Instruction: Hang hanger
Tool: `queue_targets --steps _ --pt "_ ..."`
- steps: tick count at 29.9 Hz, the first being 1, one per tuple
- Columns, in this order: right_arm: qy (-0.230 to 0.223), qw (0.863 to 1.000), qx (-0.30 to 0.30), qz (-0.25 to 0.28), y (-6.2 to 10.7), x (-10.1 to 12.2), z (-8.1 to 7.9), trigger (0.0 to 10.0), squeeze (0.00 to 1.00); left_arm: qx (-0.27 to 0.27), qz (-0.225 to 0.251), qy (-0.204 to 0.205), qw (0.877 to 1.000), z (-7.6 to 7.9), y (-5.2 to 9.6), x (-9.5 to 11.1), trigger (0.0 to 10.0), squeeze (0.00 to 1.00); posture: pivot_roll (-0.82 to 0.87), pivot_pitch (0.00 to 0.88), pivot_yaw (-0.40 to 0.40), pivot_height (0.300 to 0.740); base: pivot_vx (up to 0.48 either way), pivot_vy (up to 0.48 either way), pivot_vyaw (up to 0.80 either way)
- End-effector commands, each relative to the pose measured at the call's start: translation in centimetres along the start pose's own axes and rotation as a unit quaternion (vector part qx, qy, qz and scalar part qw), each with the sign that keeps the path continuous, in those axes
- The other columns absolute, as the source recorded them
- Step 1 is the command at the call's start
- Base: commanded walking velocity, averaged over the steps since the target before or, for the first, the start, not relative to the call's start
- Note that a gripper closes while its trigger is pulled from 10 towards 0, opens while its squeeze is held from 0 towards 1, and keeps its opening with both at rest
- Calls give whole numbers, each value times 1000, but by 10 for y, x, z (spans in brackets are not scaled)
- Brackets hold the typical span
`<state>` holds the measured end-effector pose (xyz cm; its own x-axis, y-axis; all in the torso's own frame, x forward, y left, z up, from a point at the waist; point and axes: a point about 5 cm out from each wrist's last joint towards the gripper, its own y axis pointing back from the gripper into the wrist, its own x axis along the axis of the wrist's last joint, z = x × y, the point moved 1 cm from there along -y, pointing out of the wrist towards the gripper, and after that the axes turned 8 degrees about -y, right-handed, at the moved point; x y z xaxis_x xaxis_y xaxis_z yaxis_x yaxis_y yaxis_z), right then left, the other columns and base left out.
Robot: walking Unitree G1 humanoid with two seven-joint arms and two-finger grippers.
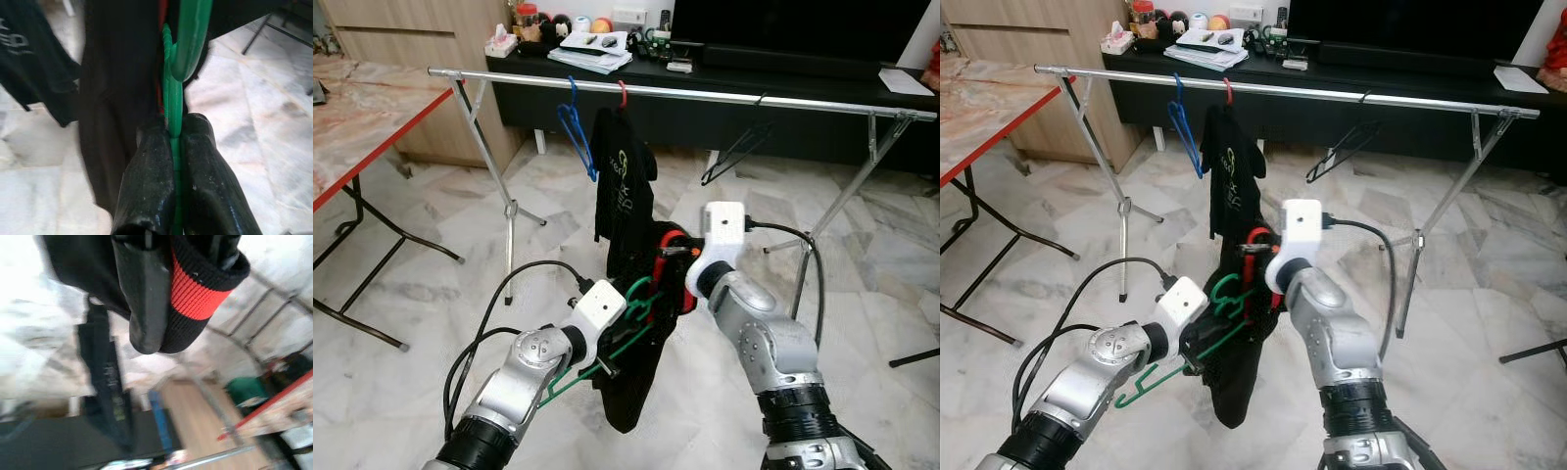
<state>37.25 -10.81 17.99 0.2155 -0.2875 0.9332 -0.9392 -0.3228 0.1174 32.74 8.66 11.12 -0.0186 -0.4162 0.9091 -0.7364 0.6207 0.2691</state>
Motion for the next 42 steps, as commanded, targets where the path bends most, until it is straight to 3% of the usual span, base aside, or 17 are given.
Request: queue_targets --steps 1,6,11,16,18,28,37,42 --pt "7 999 -32 12 0 5 13 10000 0 16 4 -1 1000 -6 0 2 10000 0 -53 112 -37 740 0 0 0" --pt "1 993 -117 -9 7 -12 53 10000 0 24 16 -1 1000 -9 0 6 10000 0 -53 112 -35 740 0 0 0" --pt "-6 992 -121 -21 8 -20 56 10000 0 22 18 -1 1000 -9 0 6 10000 0 -51 114 -33 740 0 0 0" --pt "-20 996 -89 -24 4 -22 39 10000 0 20 22 -1 1000 -7 0 8 10000 0 -50 114 -30 740 0 0 0" --pt "-49 999 -19 -11 -2 -12 7 10000 0 18 24 -1 1000 -7 -1 8 10000 0 -50 112 -29 740 0 0 0" --pt "-72 995 70 7 -1 3 -39 10000 0 4 27 1 1000 -1 -2 9 10000 0 -54 113 -31 740 0 0 0" --pt "-73 991 108 -7 3 -2 -63 10000 0 4 36 9 999 1 -3 11 10000 0 -57 114 -37 740 0 0 0" --pt "-57 993 107 -7 5 -1 -58 10000 0 17 43 11 999 -1 -3 13 10000 0 -55 115 -40 740 0 0 0"
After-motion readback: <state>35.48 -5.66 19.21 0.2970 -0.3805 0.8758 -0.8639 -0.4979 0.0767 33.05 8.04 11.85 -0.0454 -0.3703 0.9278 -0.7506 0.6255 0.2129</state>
